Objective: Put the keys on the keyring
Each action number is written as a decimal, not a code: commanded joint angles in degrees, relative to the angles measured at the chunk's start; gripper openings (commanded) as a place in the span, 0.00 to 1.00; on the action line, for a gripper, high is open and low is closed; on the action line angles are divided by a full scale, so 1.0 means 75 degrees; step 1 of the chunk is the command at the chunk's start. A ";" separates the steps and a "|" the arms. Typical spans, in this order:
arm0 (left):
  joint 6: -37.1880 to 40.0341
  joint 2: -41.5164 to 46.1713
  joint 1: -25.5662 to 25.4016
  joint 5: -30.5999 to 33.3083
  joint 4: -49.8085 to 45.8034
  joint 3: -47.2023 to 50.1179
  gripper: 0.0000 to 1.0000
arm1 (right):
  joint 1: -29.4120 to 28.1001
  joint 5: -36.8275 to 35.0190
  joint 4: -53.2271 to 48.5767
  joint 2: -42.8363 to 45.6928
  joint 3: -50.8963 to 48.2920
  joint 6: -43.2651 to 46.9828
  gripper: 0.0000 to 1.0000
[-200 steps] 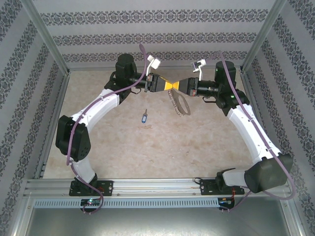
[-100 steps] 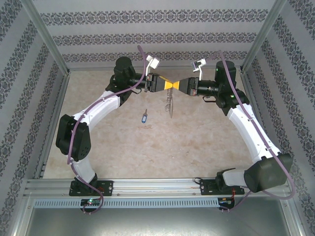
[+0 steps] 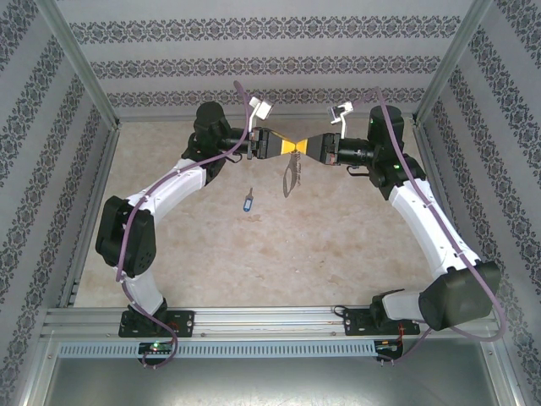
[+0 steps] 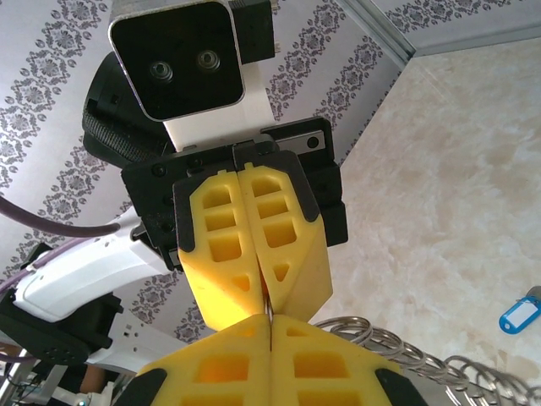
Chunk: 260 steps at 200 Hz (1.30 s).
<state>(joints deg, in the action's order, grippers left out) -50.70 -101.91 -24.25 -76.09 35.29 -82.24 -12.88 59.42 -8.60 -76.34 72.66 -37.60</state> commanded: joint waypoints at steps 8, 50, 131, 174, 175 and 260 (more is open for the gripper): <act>-0.0298 0.0149 0.0111 -0.0100 0.0818 0.0021 0.00 | -0.0030 -0.0023 -0.0001 -0.0005 0.0006 0.0212 0.04; -0.0777 0.0102 0.0116 -0.0006 0.1456 0.0060 0.00 | -0.0187 -0.0047 -0.0154 -0.0108 0.0026 0.0340 0.21; -0.1245 0.0063 0.0114 0.0011 0.2022 0.0195 0.00 | -0.0323 -0.0118 -0.0109 -0.0134 0.0097 0.0397 0.00; -0.1353 0.0136 0.0240 0.0096 0.2088 0.0344 0.10 | -0.0188 -0.0218 0.0127 0.0049 -0.0027 0.0264 0.00; -0.1369 0.0135 0.0254 0.0111 0.2107 0.0352 0.12 | -0.0178 -0.0221 0.0133 0.0051 -0.0024 0.0260 0.00; 0.1951 0.1036 0.1430 0.2460 -0.3992 0.0726 0.55 | -0.0052 -0.0165 0.0141 0.0468 -0.0544 0.0254 0.00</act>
<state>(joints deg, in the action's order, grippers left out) -57.78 -99.22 -13.06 -66.54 39.13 -72.36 -13.50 57.91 -8.49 -75.11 69.71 -35.86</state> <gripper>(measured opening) 0.513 0.065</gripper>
